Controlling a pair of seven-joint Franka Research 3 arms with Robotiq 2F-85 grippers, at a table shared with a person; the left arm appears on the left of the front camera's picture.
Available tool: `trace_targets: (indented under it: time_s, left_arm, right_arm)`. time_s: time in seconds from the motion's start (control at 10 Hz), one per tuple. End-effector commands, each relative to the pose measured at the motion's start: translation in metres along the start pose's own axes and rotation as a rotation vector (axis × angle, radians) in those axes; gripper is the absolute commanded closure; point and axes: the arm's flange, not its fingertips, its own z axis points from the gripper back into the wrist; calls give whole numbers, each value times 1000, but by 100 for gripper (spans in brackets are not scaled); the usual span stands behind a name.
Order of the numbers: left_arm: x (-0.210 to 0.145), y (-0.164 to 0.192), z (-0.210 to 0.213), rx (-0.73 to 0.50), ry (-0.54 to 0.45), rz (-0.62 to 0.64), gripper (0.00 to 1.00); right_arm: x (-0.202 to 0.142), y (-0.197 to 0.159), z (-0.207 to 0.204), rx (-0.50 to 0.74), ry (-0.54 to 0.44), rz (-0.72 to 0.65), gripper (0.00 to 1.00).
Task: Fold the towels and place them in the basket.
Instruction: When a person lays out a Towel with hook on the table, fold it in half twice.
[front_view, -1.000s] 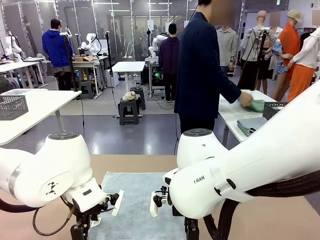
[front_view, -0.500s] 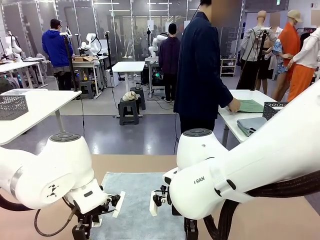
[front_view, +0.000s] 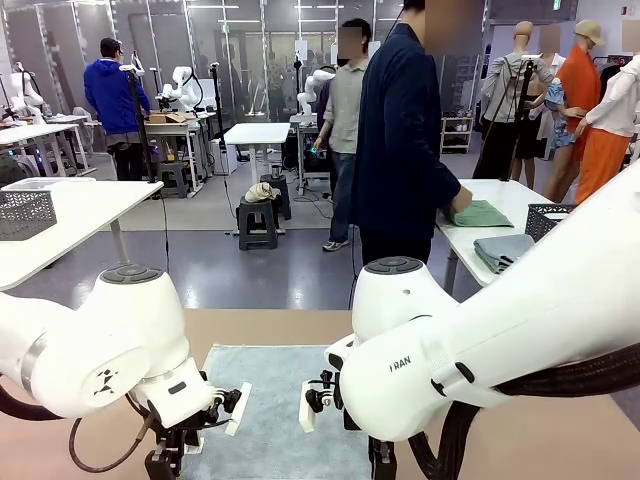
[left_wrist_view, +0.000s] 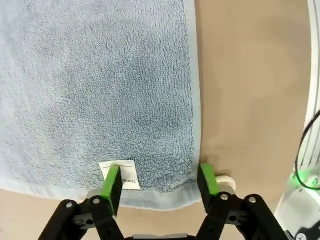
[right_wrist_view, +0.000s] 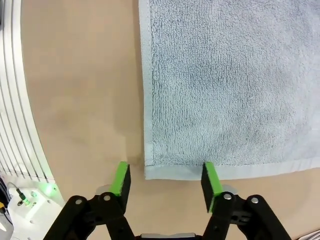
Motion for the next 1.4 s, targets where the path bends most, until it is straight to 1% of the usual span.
trace_targets:
  time_s: [0.0, 0.1, 0.3, 0.4, 0.5, 0.6, 0.7, 0.8, 0.9, 1.0, 1.1, 1.2, 1.3]
  left_arm:
    - [-25, -43, -9, 18, 11, -10, 39]
    - [-25, -42, -8, 11, 11, -7, 42]
    - [-25, -41, -7, 4, 15, -2, 42]
    - [-25, -41, -7, 6, 14, -4, 42]
    - [-23, -41, -7, 7, 15, -7, 56]
    - [-22, -41, -6, 2, 16, -8, 62]
    - [-21, -40, -6, 5, 16, -9, 76]
    - [-21, -40, -5, 7, 17, -10, 82]
    - [-21, -40, -5, 6, 19, -11, 96]
    - [-20, -40, -5, 5, 19, -12, 100]
    - [-20, -40, -5, 4, 19, -12, 100]
    - [-20, -40, -5, 5, 19, -11, 100]
    - [-20, -40, -5, 6, 18, -11, 100]
  right_arm:
    - [4, -3, -4, -25, 12, -26, 44]
    - [4, -3, -3, -27, 12, -26, 44]
    - [4, -3, -3, -26, 10, -26, 44]
    - [3, -3, -4, -21, 7, -25, 48]
    - [4, -3, -4, -16, 6, -27, 64]
    - [4, -4, -4, -16, 5, -28, 68]
    - [4, -4, -3, -17, 4, -29, 83]
    - [3, -5, -4, -18, 3, -30, 68]
    - [3, -4, -4, -21, 2, -31, 100]
    - [2, -4, -5, -22, -1, -32, 87]
    - [2, -4, -4, -22, -3, -31, 100]
    - [3, -5, -4, -22, -2, -28, 96]
    - [3, -5, -3, -20, 0, -25, 100]
